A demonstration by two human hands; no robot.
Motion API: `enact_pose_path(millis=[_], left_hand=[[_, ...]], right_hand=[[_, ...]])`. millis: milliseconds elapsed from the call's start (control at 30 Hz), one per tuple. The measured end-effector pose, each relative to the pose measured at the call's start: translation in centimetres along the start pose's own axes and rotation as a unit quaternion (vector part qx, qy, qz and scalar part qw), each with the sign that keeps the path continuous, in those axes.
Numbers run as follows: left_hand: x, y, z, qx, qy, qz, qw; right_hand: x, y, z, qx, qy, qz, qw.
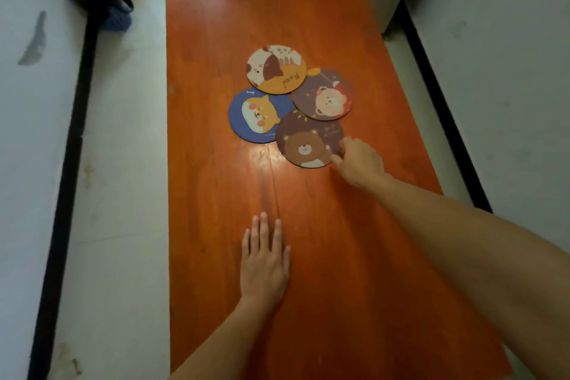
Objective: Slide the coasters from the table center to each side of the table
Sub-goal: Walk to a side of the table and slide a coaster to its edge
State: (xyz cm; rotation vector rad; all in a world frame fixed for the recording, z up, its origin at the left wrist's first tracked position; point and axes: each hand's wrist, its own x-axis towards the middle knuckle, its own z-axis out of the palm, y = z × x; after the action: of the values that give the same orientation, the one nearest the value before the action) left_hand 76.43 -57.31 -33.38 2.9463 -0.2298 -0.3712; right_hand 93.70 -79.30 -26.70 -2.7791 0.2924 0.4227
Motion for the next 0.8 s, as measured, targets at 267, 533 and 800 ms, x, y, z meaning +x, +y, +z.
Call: enact_pose_path(millis=[267, 533, 800], left_hand=[[0.2, -0.3, 1.5, -0.014, -0.012, -0.002, 1.0], [0.1, -0.4, 1.6, -0.005, 0.005, -0.003, 1.0], [-0.1, -0.4, 0.9, 0.019, 0.002, -0.011, 1.0]], right_hand=[[6.1, -1.5, 1.5, 0.141, 0.031, 0.25, 0.958], [4.8, -1.5, 2.4, 0.398, -0.005, 0.261, 0.88], [-6.1, 0.9, 1.9, 0.541, -0.047, 0.241, 0.804]])
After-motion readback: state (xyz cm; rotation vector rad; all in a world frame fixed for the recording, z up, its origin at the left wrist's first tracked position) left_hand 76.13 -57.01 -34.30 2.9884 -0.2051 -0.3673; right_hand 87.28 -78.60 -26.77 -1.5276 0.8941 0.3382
